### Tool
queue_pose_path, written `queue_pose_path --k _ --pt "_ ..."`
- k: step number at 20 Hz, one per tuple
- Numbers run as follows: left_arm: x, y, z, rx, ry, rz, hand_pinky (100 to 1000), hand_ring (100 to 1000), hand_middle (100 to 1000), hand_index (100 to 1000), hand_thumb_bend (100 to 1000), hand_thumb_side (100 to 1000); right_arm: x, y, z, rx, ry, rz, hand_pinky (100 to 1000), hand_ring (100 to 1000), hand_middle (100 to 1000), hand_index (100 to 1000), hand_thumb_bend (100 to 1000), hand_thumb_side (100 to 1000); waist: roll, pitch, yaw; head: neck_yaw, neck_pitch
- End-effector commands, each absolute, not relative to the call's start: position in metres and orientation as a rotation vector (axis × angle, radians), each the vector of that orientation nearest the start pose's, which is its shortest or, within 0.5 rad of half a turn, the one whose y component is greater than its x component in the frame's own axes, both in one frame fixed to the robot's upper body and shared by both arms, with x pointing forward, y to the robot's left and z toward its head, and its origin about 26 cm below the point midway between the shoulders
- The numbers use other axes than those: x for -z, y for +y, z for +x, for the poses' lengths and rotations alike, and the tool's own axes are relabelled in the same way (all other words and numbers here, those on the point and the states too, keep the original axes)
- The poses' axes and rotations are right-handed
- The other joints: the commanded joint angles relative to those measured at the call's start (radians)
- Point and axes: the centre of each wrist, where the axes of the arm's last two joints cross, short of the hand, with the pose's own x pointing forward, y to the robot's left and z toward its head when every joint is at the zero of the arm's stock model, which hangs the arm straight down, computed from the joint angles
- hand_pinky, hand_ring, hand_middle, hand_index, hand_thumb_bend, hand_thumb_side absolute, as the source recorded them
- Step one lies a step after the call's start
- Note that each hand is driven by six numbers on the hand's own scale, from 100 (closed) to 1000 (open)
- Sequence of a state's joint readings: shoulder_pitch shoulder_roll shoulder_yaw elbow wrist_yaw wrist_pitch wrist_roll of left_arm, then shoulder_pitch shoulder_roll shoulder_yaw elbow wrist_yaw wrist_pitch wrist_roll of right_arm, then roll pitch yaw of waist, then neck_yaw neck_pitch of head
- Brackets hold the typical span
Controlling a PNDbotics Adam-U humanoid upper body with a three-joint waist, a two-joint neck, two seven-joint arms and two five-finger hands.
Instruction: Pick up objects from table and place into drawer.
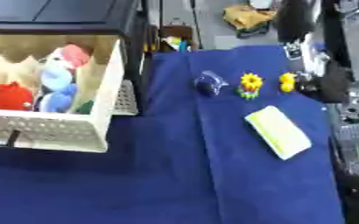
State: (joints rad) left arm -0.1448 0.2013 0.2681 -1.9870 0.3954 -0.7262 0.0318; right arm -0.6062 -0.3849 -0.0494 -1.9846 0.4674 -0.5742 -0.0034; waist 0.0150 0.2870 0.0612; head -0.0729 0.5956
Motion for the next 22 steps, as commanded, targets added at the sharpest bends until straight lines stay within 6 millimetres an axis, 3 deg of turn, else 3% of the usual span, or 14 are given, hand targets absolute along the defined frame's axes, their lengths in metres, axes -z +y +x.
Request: queue_pose_path --k 1,12,22 --pt "-0.165 0.324 0.276 0.318 3.341 -0.009 645 674 803 869 283 1000 -0.307 -0.253 0.308 0.906 2.79 0.703 782 841 681 817 100 938 -0.001 -0.014 0.001 0.002 -0.008" --pt "-0.164 0.325 0.275 0.311 3.35 -0.007 645 674 802 869 284 1000 -0.337 -0.253 0.301 1.287 2.572 0.992 834 871 770 863 100 976 -0.002 -0.027 0.005 -0.005 -0.003" --pt "-0.163 0.326 0.274 0.3 3.351 0.002 645 673 799 868 284 1000 -0.34 -0.262 0.311 1.714 2.339 1.239 870 885 840 882 100 1000 0.003 -0.038 0.009 -0.008 -0.003"
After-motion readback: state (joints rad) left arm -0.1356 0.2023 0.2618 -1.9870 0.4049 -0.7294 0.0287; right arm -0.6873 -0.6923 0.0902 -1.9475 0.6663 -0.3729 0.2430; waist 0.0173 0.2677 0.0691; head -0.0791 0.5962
